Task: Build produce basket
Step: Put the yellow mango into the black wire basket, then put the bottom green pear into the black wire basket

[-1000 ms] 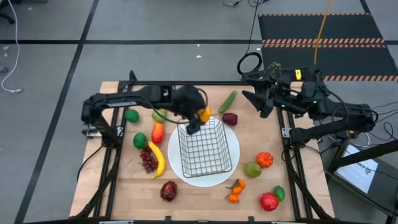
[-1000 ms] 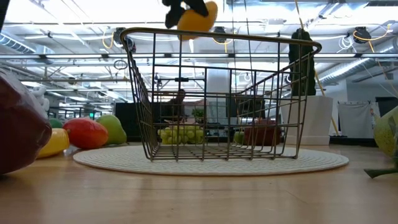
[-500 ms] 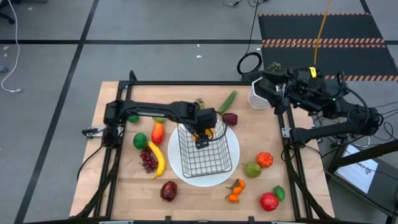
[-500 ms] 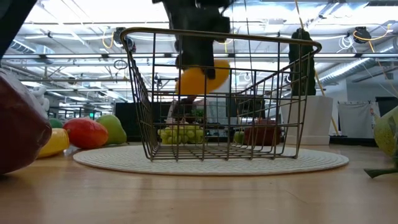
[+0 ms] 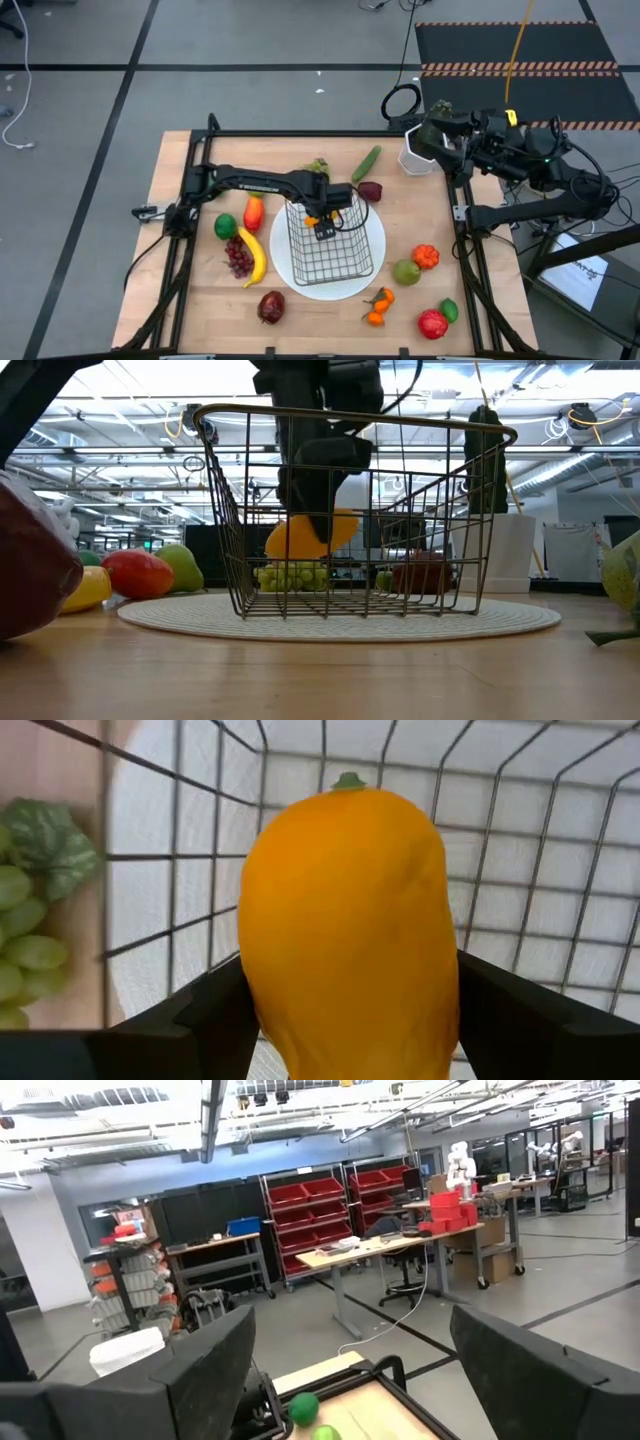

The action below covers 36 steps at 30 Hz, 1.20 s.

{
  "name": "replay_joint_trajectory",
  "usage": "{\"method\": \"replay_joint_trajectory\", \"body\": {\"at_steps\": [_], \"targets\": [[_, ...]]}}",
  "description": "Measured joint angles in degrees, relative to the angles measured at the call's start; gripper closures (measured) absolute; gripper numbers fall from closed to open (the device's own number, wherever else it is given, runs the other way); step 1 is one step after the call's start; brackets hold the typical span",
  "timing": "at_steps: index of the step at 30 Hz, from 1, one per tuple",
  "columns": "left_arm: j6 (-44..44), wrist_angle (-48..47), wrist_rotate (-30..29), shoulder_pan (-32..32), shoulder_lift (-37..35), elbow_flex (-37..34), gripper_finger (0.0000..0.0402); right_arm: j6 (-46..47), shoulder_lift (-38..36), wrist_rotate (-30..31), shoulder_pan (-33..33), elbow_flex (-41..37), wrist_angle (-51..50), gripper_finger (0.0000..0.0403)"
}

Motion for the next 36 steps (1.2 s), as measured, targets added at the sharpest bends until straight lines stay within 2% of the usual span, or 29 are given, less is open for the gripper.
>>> {"method": "replay_joint_trajectory", "body": {"at_steps": [5,16,23,29,33,36], "targets": [[-1.76,0.00,-4.01,-0.04,0.31,0.01,0.0124,-0.01,-1.25,-0.04,0.00,0.00,-0.68,0.0071],[-4.62,-0.71,-4.41,-0.23,0.24,0.01,0.0122,-0.62,-4.16,-0.08,0.00,0.00,-0.80,0.0071],[-5.10,-1.78,-6.48,-1.71,0.23,0.01,0.0079,1.64,-5.17,-0.29,0.07,0.00,-0.80,0.0071],[-5.16,-3.47,-6.54,-2.76,0.00,0.01,0.0031,2.59,-5.20,-3.84,0.09,0.00,-0.84,0.0071],[-6.55,-3.85,-6.56,-3.40,-2.25,0.43,0.0025,3.33,-5.19,-4.56,0.09,0.00,-0.84,0.0071],[-9.27,-3.86,-6.64,-3.77,-5.36,1.61,0.0035,5.24,-5.19,-4.56,0.09,0.00,-0.96,0.0071]]}}
